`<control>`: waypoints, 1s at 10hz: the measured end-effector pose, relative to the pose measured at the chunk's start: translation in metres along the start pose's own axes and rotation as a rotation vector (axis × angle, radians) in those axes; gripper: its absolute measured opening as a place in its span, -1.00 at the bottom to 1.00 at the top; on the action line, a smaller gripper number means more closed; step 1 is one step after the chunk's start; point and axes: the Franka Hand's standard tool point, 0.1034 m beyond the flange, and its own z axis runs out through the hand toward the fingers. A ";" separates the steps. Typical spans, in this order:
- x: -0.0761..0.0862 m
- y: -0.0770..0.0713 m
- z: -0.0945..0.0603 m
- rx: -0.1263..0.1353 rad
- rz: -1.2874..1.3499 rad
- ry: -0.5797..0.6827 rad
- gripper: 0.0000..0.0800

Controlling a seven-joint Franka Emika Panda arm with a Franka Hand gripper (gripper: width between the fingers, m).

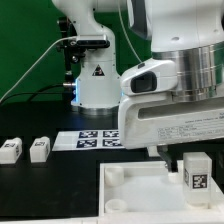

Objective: Assemble one leg

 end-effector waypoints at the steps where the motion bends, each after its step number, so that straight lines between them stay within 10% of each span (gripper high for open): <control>1: 0.000 -0.001 0.000 0.003 0.049 0.000 -0.03; 10: -0.001 -0.006 0.004 0.065 1.274 -0.019 -0.25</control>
Offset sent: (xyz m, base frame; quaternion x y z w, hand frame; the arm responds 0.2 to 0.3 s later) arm 0.0000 0.0000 0.0000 0.0000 0.0000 0.1790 0.9838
